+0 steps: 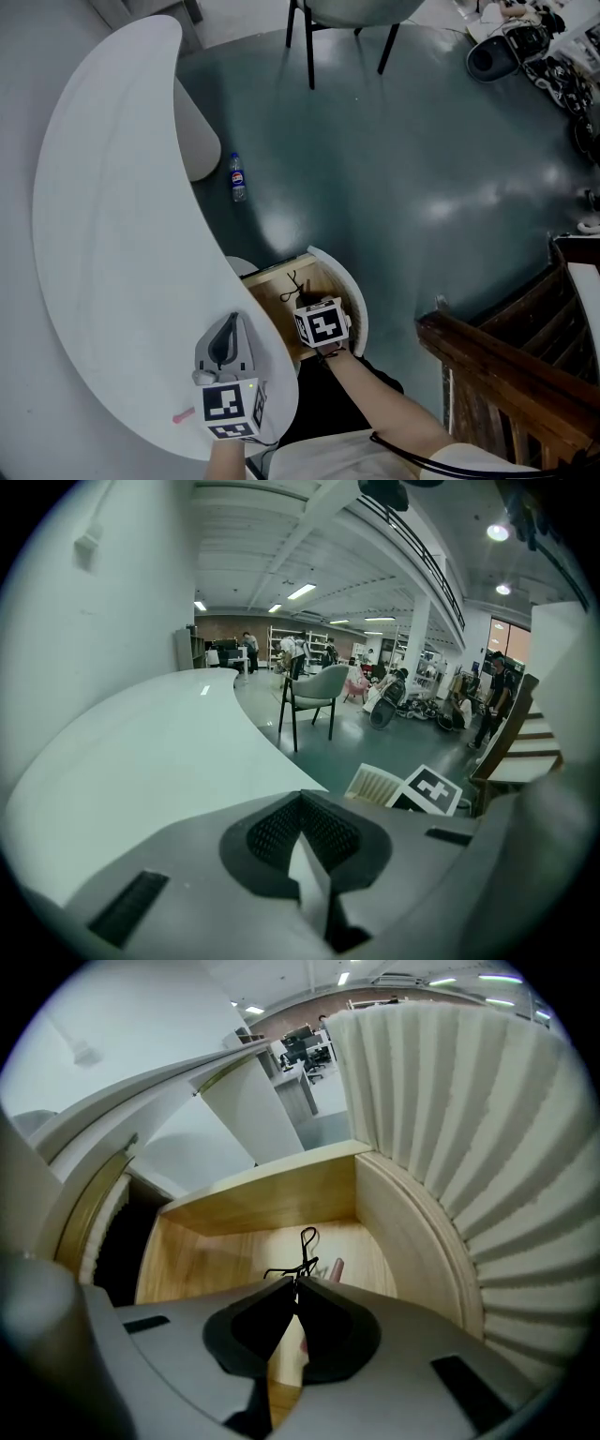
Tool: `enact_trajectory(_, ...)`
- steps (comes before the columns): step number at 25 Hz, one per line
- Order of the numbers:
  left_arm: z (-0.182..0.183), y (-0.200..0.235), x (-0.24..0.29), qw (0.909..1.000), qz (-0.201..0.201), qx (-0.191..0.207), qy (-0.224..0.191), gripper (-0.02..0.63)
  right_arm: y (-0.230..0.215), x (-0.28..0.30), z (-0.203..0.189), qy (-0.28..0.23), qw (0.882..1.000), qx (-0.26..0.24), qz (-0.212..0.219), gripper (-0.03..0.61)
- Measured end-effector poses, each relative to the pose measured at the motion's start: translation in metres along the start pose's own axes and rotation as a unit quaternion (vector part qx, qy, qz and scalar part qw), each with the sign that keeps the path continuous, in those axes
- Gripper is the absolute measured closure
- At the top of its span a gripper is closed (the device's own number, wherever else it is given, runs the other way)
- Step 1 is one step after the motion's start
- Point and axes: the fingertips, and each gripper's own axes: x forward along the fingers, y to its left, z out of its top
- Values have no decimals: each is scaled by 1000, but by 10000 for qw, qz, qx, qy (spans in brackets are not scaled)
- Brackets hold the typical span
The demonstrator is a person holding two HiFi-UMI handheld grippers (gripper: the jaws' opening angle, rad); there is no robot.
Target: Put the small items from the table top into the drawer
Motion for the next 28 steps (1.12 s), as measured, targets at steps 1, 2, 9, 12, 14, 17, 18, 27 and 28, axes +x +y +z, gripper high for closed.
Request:
enact_trajectory(1,0,0,0,10000,-1,-3,14,594,-1,2,0,11,10000,7,-8,546)
enact_trajectory(2,0,-1,0,10000,-2,-4,28,594,-1,3,0,22,10000,6,-16,546)
enact_trajectory(9,1,-1,1,10000,11,3,93,594,-6,10,-6,153,9998,-28,-96,546)
enact_trajectory(12,0,1,-1,9999,43,-18,136,594,-4,11,-5,173,9997,-109,-95,546)
enact_trajectory(14,0,4,1,9998,77,-61,157,594,-4,13,-6,178,9997,-82,-109,546)
enact_trajectory(17,-1,8,6,9996,107,-182,180,594,-5,18,-6,171,9998,-64,-120,546)
enact_trajectory(18,-2,8,7,9996,104,-204,193,594,-5,19,-7,181,9997,-75,-117,546)
enact_trajectory(27,-3,12,8,9995,115,-186,241,594,-8,18,-8,233,9997,-35,-92,545)
enact_trajectory(28,-3,12,8,9995,114,-185,244,594,-8,18,-8,226,9997,-28,-91,545)
